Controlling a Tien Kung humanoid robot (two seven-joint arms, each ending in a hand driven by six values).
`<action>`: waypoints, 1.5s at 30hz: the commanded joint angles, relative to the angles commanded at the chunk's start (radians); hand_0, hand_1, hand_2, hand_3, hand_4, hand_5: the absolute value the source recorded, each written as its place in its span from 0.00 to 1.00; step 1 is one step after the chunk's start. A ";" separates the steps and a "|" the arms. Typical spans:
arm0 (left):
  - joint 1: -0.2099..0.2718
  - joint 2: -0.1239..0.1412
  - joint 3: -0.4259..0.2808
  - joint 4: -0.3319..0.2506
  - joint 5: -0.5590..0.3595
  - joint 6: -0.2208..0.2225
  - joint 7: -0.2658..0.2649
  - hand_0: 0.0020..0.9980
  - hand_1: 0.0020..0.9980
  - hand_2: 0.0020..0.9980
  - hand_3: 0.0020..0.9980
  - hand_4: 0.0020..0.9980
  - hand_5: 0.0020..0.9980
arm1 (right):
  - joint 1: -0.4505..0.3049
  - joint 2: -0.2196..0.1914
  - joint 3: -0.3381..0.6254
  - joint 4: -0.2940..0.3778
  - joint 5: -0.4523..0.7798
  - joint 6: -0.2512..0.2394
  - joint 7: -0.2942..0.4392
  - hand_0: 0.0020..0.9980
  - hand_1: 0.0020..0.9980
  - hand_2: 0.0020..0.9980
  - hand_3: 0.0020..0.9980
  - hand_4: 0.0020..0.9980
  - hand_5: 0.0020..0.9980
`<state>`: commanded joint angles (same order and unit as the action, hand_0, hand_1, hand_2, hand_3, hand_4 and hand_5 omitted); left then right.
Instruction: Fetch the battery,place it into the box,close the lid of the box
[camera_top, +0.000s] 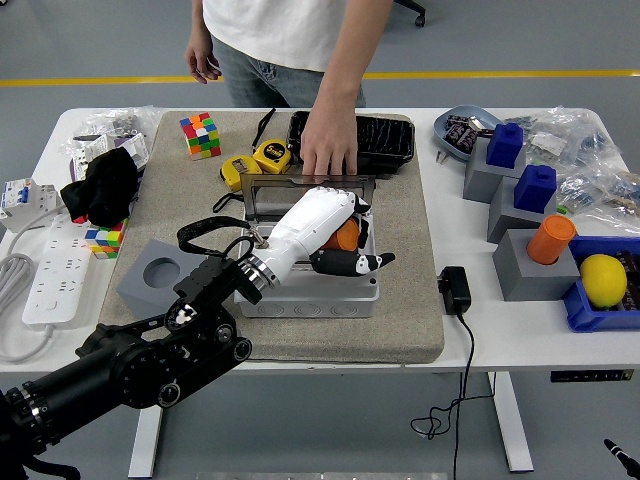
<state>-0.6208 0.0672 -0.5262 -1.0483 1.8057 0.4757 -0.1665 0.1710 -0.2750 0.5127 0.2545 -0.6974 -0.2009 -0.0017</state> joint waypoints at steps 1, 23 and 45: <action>0.001 0.000 0.001 0.000 0.003 0.000 0.000 0.07 0.00 0.04 0.03 0.92 0.48 | 0.000 0.000 0.000 0.000 0.000 0.000 0.000 0.85 0.84 0.80 0.82 1.00 1.00; 0.029 0.039 -0.056 -0.126 0.162 -0.099 0.073 0.96 0.79 0.69 0.64 1.00 0.63 | -0.006 0.000 0.008 -0.001 -0.001 0.004 -0.002 0.85 0.84 0.80 0.82 1.00 1.00; 0.134 0.105 -0.454 -0.699 -0.334 -0.819 0.367 0.54 0.65 0.61 0.60 1.00 0.66 | -0.011 0.005 0.030 -0.001 -0.008 0.005 -0.004 0.85 0.83 0.80 0.82 1.00 1.00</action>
<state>-0.4873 0.1721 -0.9805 -1.7475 1.4717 -0.3437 0.2007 0.1605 -0.2703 0.5429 0.2539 -0.7053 -0.1955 -0.0059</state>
